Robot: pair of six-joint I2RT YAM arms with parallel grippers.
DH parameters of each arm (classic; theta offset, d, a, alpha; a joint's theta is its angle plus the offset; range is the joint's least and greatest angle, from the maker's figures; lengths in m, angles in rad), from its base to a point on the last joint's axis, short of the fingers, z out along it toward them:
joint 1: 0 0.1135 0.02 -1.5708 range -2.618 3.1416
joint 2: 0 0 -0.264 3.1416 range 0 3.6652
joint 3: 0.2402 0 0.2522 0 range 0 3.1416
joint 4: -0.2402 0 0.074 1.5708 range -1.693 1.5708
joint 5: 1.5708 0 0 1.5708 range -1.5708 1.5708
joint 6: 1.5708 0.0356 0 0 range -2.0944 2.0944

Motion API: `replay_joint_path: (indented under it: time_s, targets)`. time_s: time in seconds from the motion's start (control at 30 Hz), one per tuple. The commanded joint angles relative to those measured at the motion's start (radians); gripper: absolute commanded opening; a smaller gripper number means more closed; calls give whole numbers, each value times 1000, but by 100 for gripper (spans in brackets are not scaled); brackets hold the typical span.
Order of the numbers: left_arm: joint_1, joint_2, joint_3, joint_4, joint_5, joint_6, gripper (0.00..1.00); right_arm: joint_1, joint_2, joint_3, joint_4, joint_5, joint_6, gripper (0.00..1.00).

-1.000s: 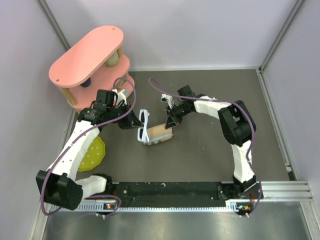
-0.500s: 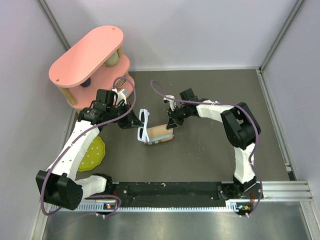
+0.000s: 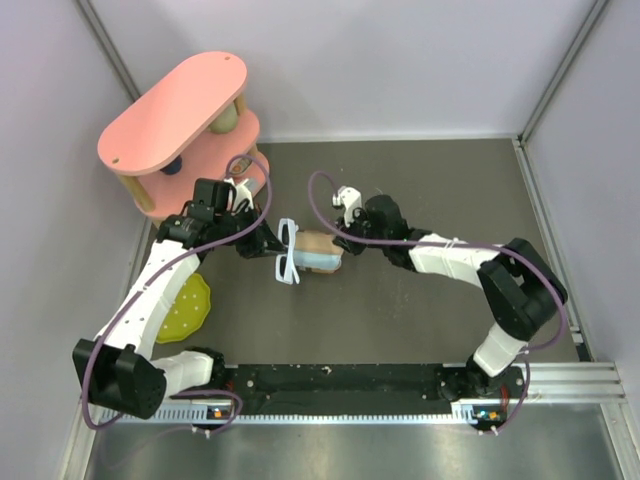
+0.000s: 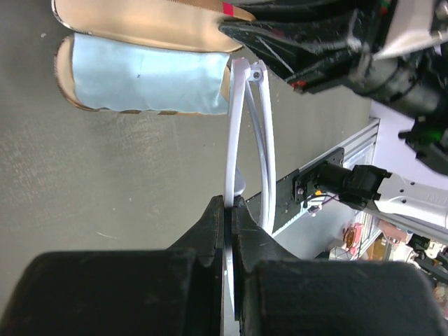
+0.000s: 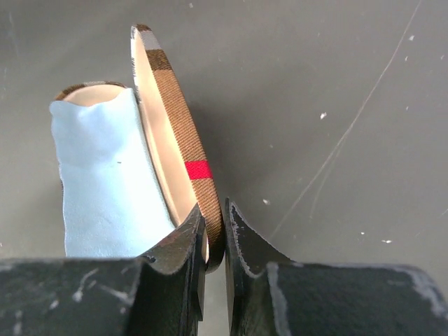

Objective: Organize the sunglasses

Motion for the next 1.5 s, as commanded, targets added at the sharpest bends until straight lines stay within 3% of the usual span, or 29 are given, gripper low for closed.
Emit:
replay_joint_path:
  time_s: [0.0, 0.17, 0.3, 0.6, 0.77, 1.03, 1.2, 1.47]
  targets:
    - [6, 19, 11, 15, -30, -31, 0, 116, -88, -57, 224, 360, 55, 0]
    - [6, 44, 12, 15, -119, -63, 0, 232, -76, -80, 271, 604, 118, 0]
    - [6, 46, 6, -6, -207, -94, 0, 303, -48, -51, 245, 898, 149, 0]
    - [5, 113, -14, -3, -305, -152, 0, 417, 108, 135, -8, 1235, 272, 0]
    - [3, 184, -8, 29, -348, -181, 0, 440, 185, 241, -183, 1300, 402, 0]
    - [-18, 315, 17, 107, -389, -218, 0, 440, 243, 290, -272, 1350, 500, 0]
    - [-35, 389, 47, 138, -388, -243, 0, 440, 242, 299, -289, 1289, 519, 0]
    - [-38, 431, 86, 156, -380, -243, 0, 440, 227, 272, -252, 1133, 509, 29]
